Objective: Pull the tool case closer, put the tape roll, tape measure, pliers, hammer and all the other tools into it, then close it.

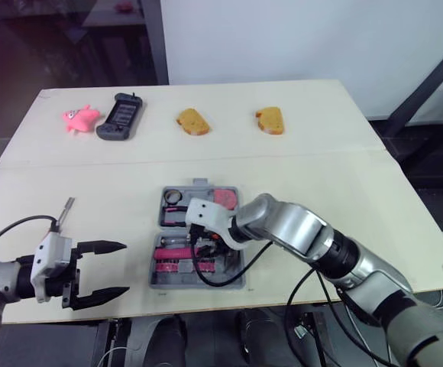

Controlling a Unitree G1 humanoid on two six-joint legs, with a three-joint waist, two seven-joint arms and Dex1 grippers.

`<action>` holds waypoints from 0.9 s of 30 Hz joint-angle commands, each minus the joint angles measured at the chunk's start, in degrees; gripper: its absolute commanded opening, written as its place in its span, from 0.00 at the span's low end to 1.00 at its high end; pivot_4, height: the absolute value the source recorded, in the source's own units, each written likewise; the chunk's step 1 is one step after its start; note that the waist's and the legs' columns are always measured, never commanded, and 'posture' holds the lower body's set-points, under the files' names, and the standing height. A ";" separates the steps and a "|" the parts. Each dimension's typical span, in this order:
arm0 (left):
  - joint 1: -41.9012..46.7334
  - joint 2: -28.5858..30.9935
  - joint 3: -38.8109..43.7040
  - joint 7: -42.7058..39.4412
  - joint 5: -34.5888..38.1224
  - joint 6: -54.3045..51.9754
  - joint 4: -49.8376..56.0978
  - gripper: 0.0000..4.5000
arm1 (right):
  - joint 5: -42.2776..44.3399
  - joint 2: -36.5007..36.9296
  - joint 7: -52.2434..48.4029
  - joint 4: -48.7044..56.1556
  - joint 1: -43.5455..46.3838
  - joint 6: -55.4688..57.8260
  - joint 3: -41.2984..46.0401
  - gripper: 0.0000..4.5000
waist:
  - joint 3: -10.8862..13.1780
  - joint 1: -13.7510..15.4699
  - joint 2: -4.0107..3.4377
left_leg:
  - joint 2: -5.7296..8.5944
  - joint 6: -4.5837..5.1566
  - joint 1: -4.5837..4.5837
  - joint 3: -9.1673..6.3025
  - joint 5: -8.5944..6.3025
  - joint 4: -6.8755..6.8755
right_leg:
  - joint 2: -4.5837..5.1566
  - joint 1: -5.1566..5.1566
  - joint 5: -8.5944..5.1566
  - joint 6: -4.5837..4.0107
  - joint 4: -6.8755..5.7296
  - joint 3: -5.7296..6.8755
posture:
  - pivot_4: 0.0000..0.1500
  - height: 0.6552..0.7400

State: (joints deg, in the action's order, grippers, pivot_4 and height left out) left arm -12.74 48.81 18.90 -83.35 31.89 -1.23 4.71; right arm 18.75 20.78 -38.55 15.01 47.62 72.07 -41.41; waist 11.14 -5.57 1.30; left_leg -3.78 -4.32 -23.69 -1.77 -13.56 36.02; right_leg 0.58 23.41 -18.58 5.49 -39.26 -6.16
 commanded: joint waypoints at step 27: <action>-0.61 1.13 1.03 1.01 0.44 -2.49 3.68 1.00 | -6.59 -3.46 1.68 -7.28 -5.43 -5.05 -3.93 0.03 | -0.04 -0.05 0.05 | 0.01 0.00 0.03 0.00 0.00 0.00 | 0.00 -0.04 0.00 0.00 0.00 0.00 | 1.00 1.00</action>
State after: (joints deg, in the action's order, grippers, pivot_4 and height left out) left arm -13.06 49.34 18.91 -82.41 31.89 -3.53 6.94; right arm 12.73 17.92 -36.99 9.71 43.01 65.87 -42.76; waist 11.11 -5.62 1.35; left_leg -3.78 -4.32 -23.60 -1.78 -13.56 36.00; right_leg 0.57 23.33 -18.59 5.48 -39.25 -6.16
